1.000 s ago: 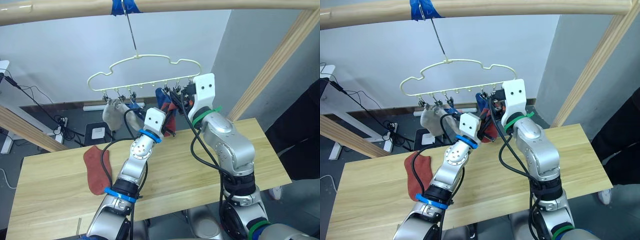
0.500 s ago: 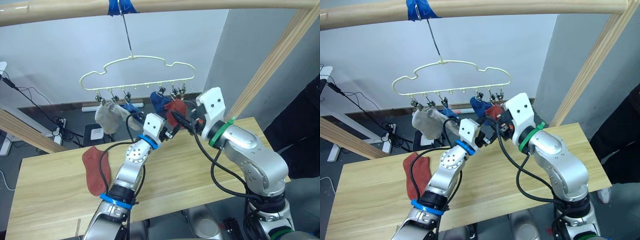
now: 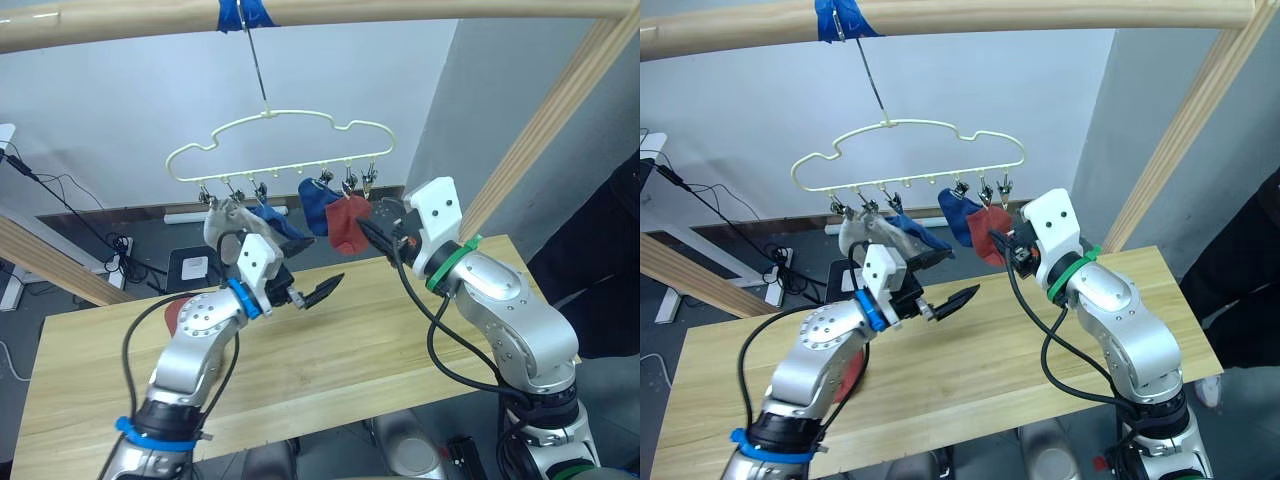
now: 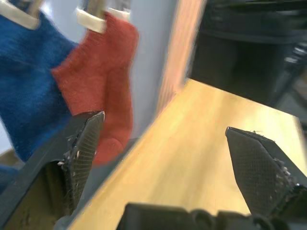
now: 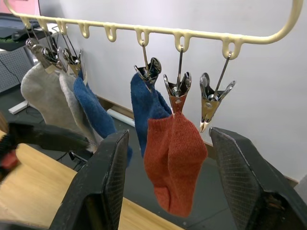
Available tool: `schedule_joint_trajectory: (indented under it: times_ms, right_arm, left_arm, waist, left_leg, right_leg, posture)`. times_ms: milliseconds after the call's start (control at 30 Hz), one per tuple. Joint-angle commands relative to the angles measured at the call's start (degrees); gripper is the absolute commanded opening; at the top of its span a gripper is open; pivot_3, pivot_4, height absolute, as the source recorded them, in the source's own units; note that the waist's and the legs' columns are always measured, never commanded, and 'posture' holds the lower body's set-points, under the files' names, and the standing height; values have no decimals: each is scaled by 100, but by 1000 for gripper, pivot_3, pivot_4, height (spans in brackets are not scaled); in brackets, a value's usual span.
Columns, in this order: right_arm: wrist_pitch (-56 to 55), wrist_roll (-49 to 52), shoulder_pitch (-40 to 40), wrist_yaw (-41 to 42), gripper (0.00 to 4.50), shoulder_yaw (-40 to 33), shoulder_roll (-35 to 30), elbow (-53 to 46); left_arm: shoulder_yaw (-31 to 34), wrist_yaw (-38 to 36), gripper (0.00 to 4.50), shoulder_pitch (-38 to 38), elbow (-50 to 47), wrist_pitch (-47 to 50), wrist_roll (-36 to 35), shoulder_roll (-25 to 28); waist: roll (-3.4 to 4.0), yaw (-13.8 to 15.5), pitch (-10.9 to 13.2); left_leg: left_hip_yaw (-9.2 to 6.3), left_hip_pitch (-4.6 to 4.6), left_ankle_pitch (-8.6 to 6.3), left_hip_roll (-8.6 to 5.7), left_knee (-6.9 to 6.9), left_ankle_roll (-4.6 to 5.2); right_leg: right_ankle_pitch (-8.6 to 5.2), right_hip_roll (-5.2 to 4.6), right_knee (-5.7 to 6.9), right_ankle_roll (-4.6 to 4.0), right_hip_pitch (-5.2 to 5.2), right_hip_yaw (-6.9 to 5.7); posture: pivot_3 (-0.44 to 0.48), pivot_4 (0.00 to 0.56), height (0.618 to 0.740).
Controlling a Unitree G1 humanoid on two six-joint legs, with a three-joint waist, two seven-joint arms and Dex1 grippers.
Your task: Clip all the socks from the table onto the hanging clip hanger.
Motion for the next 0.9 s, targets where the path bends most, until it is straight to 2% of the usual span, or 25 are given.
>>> schedule_joint_trajectory:
  times_ms: [33, 300, 533, 900]
  right_arm:
    - [-285, -121, -61, -46, 2764, -77, 4, 6]
    - [-758, -549, -388, -320, 2764, -24, 205, 776]
    - [-1276, -887, -671, -502, 2764, 41, 513, 1646]
    - [-1781, -1148, -986, -624, 2764, 7, 916, 2385]
  left_arm:
    - [199, -140, 4476, 62, -413, 208, -276, 175]
    - [439, -268, 4476, -73, -801, 860, -873, 420]
    - [443, -213, 4476, -221, -852, 967, -857, 465]
    - [377, -287, 4476, -185, -692, 777, -718, 424]
  waist:
    - [0, 15, 0]
    - [0, 23, -1]
    - [0, 31, -1]
    - [0, 33, -2]
  left_leg:
    - [0, 0, 0, -1, 1, 0]
    - [2, 0, 0, -1, 3, 0]
    - [3, 0, 0, -2, 3, 0]
    - [2, 2, 1, -2, 6, -1]
  right_leg:
    - [0, 0, 0, 0, 0, -1]
    - [8, -1, 2, -14, 0, 1]
    - [9, -1, 3, -16, -1, 2]
    - [11, -2, 12, -18, -2, 2]
  posture:
    - [-285, 207, 740]
    - [-265, 197, 740]
    - [-251, 191, 740]
    - [-248, 189, 740]
